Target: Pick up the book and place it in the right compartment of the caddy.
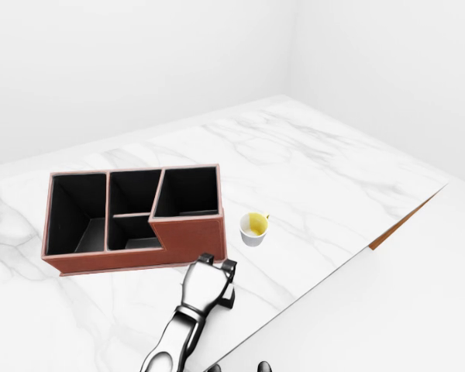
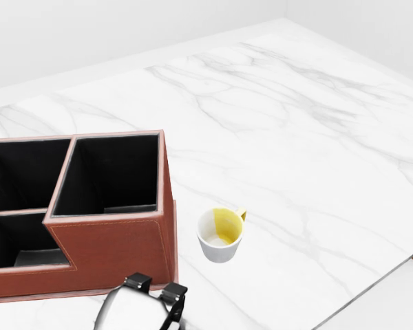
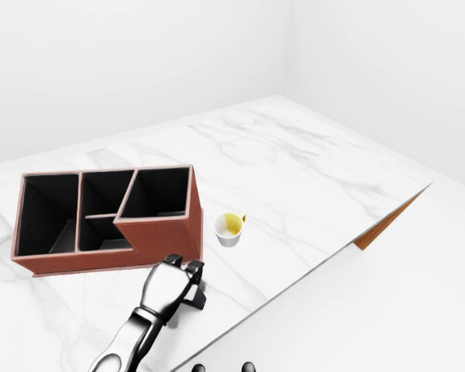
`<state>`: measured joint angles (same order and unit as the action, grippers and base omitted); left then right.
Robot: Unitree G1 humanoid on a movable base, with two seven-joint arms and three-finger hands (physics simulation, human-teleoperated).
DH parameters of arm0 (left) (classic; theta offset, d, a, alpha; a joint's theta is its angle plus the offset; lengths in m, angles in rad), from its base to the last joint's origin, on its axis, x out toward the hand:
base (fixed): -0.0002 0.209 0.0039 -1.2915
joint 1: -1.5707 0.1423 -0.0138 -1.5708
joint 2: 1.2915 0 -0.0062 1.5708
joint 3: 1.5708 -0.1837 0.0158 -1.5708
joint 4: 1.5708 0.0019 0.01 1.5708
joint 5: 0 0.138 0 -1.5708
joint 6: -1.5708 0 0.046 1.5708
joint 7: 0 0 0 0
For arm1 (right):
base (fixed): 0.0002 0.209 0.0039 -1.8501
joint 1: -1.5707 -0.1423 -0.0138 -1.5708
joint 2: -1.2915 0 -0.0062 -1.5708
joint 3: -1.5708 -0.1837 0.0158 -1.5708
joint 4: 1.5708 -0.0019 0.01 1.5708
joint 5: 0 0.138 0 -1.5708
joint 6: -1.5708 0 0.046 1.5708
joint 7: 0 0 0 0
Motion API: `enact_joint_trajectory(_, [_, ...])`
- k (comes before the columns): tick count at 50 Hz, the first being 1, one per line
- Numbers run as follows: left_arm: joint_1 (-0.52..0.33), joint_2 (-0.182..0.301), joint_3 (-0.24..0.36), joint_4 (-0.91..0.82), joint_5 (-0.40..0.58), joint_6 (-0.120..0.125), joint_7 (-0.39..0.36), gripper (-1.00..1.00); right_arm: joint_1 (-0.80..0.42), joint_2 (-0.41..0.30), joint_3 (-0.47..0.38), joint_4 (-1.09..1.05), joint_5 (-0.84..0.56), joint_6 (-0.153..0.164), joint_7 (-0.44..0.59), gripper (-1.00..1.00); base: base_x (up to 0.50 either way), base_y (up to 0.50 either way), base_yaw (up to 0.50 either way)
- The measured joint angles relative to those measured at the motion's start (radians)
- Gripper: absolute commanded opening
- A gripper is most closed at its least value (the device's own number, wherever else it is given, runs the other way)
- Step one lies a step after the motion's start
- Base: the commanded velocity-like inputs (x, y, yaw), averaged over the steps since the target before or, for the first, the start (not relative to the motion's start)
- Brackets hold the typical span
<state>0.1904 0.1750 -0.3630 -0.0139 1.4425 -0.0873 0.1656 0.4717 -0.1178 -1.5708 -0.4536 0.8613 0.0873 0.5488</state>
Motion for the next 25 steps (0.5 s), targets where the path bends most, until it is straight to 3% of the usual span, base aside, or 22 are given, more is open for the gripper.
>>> enact_joint_trajectory(13, [-0.070,-0.024,0.006,0.052,0.019,0.000,-0.042,-1.00,0.001,-0.001,0.000,0.002,0.003,0.000,0.000,1.00,0.00,0.00,0.00])
enact_joint_trajectory(25, [-0.104,-0.030,0.001,0.086,0.045,0.000,-0.022,-1.00,0.001,-0.003,0.000,0.003,0.004,0.000,-0.001,1.00,0.00,0.00,0.00])
